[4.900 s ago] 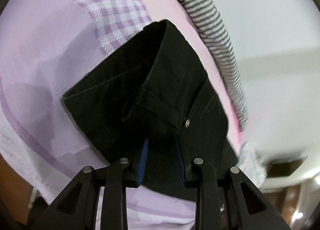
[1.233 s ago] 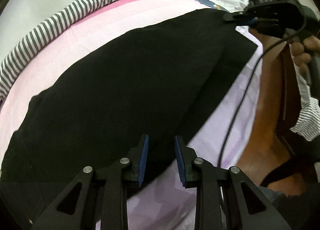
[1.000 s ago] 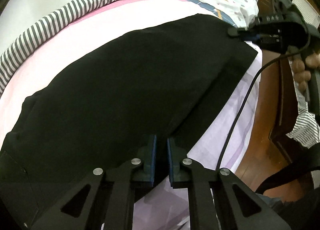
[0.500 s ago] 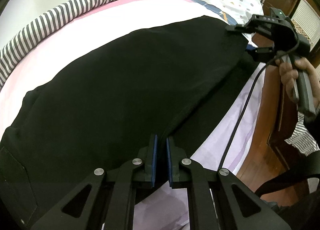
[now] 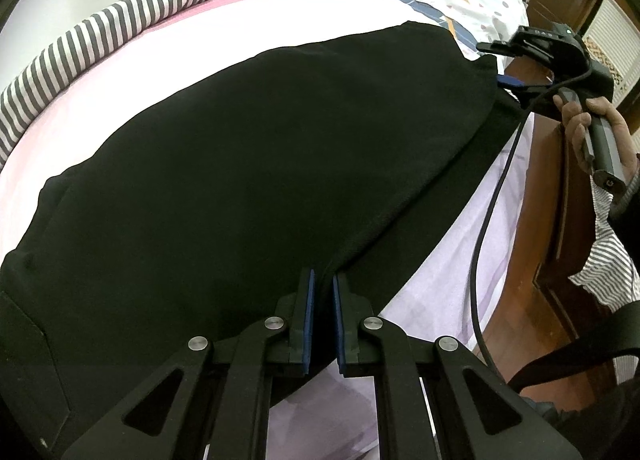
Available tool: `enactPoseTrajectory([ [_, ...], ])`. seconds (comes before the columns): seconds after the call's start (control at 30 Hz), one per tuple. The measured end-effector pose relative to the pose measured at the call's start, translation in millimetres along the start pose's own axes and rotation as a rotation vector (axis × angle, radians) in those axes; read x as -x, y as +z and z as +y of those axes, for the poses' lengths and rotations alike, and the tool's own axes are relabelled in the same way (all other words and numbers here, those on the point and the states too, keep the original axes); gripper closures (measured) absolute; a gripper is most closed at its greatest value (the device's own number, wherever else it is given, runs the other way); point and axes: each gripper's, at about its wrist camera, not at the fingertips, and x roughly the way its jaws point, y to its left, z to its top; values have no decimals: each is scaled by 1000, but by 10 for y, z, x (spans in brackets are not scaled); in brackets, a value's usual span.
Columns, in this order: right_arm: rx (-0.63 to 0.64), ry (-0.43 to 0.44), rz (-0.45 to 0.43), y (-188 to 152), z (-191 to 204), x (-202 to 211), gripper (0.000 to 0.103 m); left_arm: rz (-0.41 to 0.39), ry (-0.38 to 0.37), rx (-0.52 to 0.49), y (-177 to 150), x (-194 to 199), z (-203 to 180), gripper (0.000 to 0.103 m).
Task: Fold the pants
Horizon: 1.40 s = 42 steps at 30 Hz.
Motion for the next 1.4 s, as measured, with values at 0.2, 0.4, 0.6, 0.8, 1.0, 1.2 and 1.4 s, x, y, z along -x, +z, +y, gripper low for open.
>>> enactPoseTrajectory([
  [0.2,81,-74,-22,-42,36,148,95,-1,2,-1,-4,-3,-10,94],
  [0.4,195,-205,-100,-108,240,415,98,-29,11,-26,-24,72,-51,94],
  [0.6,165,-244,-96,-151,33,506,100,-34,4,-44,-53,90,-63,94],
  [0.8,91,-151,-36,-184,-53,413,93,-28,10,-39,-44,84,-69,94],
  [1.0,37,-70,53,-429,-119,298,70,-48,0,-31,-1,190,-35,94],
  [1.2,-6,4,40,-451,-175,165,71,-56,-4,-23,35,265,-17,94],
  [1.4,-19,-15,-27,-189,-233,111,84,-47,5,-27,36,252,-41,94],
])
